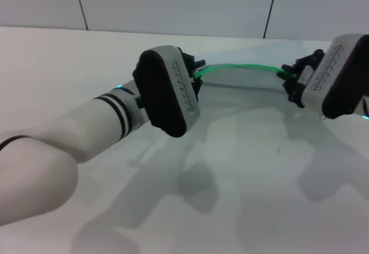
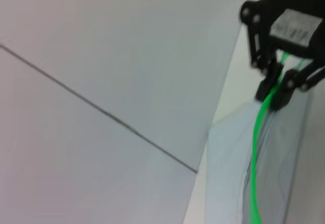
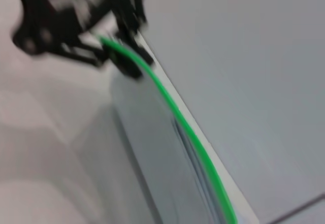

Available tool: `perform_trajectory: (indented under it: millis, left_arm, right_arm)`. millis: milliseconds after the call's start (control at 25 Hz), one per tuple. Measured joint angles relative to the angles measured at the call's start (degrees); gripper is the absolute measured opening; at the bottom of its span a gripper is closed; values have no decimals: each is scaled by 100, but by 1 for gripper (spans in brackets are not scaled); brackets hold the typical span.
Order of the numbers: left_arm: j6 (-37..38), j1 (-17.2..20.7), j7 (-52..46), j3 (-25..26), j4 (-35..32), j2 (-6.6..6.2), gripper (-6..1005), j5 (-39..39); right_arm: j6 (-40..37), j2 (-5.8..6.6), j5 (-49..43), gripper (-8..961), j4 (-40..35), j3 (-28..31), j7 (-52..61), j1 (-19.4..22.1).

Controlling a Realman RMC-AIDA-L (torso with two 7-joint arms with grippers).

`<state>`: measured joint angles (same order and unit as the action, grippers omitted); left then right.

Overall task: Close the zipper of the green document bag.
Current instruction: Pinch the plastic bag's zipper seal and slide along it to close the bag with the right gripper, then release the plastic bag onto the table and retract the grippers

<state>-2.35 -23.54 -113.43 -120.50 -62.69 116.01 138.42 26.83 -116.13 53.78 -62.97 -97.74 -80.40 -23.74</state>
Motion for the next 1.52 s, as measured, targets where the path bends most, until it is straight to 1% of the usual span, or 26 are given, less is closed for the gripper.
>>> perform_trajectory:
  millis: [120,160,200,360,440,480,520,600,760,960,1120,1200,1240,1320,1400,1520]
  left_arm:
    - [-2,211,74,83,-185,0,54,2]
    - [-2,271,87,103,-230,0,54,4]
    - [-2,323,98,125,-275,0,54,6]
    - [-2,474,200,219,-353,11,55,9]
    - [-2,506,215,237,-370,11,55,9]
    - [-2,540,219,265,-390,11,55,10]
    - [-2,540,219,265,-390,11,55,10]
    - [-2,553,221,278,-394,16,55,10]
    - [-2,554,223,277,-394,22,55,10]
    - [-67,558,225,276,-391,22,54,9]
    - [-249,525,266,271,-262,8,53,9]
    - [-390,495,302,271,-172,9,53,4]
    - [-538,479,303,264,-104,16,53,-11]
    - [-830,446,254,228,6,23,52,-59]
    - [-1126,421,181,173,110,32,106,-153]
    - [-1541,405,82,72,210,31,187,-501]
  right_arm:
    - [-4,10,-1,113,155,235,-21,1]
    - [-12,15,-2,116,261,420,-64,1]
    - [-12,15,-2,118,261,420,-64,1]
    - [-114,17,-13,129,511,887,-195,1]
    - [-129,17,-17,134,536,945,-195,-1]
    - [-156,18,-65,137,562,1113,-195,-2]
    - [-156,18,-65,139,562,1113,-195,-2]
    - [-161,14,-219,145,572,1339,-196,3]
    - [-160,15,-306,155,597,1424,-196,1]
    - [-176,12,-442,168,624,1435,-183,-27]
    - [-426,-46,-625,179,582,1398,255,2]
    - [-699,-53,-625,184,555,1335,665,45]
    - [-699,-53,-625,187,555,1335,665,45]
    - [-970,-65,-603,192,424,1249,825,197]
    - [-1282,-84,-568,289,124,1013,1025,433]
    - [-2057,-75,-547,434,-521,361,1487,947]
